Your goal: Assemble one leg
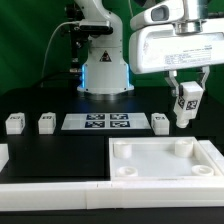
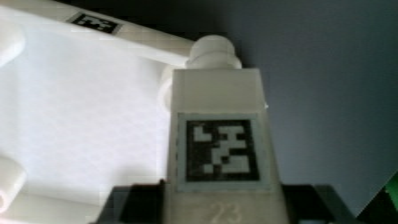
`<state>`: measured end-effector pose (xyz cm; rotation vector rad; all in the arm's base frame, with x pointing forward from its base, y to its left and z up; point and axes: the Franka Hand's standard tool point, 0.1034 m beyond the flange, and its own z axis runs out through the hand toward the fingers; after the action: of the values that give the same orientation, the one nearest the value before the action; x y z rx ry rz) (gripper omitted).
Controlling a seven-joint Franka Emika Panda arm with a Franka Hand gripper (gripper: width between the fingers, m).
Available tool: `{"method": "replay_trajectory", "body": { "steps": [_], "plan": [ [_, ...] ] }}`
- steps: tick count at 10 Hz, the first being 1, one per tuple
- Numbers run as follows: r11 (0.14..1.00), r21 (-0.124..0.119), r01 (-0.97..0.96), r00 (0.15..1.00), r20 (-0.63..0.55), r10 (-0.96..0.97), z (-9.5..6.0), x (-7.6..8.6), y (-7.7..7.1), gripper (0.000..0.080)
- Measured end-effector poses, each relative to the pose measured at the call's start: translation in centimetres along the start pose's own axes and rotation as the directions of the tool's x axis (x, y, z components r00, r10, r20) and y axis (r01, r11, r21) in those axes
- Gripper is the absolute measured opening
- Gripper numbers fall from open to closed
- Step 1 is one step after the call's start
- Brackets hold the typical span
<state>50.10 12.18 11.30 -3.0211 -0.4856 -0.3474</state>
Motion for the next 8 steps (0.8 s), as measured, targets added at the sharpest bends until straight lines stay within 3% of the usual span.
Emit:
{"method": "replay_trajectory", "body": {
  "steps": [2,5,6,8],
  "plan": [
    [1.000,-0.005,0.023,1.000,-0.004,-0.023,-0.3,2.3,2.1,0.0293],
    [0.999,-0.001,0.046,0.999,-0.017,-0.046,-0.4,6.2,3.3,0.0293],
    [0.999,0.000,0.049,0.998,-0.026,-0.049,-0.2,7.0,3.5,0.0293],
    [0.998,-0.008,0.055,0.997,-0.057,-0.055,-0.1,6.8,3.5,0.0293]
  ]
}}
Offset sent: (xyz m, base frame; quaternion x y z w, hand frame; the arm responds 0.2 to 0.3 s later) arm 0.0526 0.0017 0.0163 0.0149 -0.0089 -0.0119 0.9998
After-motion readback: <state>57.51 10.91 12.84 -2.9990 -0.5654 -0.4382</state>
